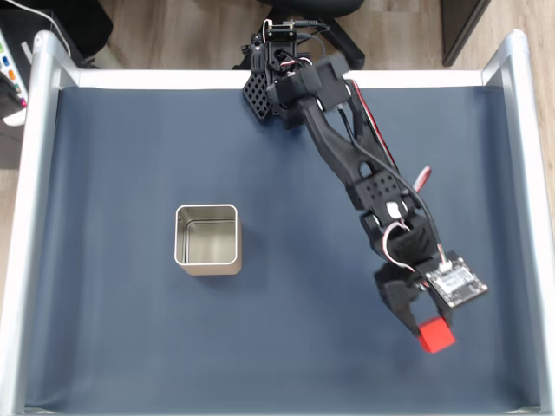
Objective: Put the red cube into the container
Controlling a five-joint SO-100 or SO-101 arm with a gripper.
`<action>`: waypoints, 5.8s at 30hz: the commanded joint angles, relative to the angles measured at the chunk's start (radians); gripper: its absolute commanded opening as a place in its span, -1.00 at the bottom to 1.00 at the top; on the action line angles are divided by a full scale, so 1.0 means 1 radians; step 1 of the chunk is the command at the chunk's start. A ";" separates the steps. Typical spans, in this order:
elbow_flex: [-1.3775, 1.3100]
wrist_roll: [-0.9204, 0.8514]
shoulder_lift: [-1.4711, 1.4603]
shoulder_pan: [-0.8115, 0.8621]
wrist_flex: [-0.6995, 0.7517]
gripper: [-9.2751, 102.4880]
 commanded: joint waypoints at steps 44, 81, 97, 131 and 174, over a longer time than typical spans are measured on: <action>0.969 -0.144 1.298 0.821 0.209 -0.83; 1.201 -0.127 1.390 0.919 0.112 -0.66; 1.293 -0.132 1.373 0.928 0.012 -0.49; 1.246 -0.011 1.626 0.489 0.061 -0.83; 1.577 0.061 1.990 0.407 0.954 -0.83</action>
